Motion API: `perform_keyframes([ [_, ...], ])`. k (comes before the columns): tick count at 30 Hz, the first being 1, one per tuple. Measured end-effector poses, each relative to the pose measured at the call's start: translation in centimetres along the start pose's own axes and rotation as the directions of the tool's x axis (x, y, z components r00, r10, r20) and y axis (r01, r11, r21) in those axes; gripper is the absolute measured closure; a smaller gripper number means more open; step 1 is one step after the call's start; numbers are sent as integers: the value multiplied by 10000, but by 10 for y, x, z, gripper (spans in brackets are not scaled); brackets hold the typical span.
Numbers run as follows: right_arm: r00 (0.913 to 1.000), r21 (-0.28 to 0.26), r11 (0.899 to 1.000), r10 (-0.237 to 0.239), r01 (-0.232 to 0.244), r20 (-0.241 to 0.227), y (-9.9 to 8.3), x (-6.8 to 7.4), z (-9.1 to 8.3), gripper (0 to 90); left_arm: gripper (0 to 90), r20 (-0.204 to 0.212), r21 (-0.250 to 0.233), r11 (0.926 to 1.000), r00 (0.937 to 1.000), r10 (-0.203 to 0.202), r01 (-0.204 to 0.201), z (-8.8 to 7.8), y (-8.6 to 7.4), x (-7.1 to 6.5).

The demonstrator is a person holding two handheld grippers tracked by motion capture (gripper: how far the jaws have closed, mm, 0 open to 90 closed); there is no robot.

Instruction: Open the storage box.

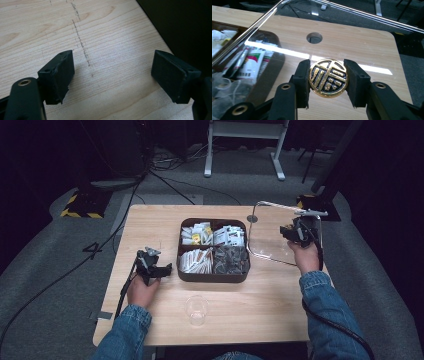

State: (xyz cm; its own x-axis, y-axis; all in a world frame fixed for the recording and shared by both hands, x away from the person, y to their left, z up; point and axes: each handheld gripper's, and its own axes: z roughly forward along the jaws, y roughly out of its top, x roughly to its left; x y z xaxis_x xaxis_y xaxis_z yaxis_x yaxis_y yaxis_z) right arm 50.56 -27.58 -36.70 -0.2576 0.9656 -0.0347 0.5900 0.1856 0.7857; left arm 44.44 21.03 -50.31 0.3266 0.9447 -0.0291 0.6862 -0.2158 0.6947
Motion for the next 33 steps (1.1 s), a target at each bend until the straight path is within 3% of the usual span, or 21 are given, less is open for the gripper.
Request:
perform_keyframes([
  [15,9989,263,9991,-345,337,314,-27,-20,26,583,193,-1,0,10000,10000,-2,2,0,0,0],
  [26,9994,962,9952,-184,154,298,-51,-24,49,582,193,0,0,10000,10000,0,0,0,0,0],
  [33,9997,1094,9940,-117,94,204,-62,-28,56,583,193,-1,1,10000,10000,0,0,0,0,0],
])
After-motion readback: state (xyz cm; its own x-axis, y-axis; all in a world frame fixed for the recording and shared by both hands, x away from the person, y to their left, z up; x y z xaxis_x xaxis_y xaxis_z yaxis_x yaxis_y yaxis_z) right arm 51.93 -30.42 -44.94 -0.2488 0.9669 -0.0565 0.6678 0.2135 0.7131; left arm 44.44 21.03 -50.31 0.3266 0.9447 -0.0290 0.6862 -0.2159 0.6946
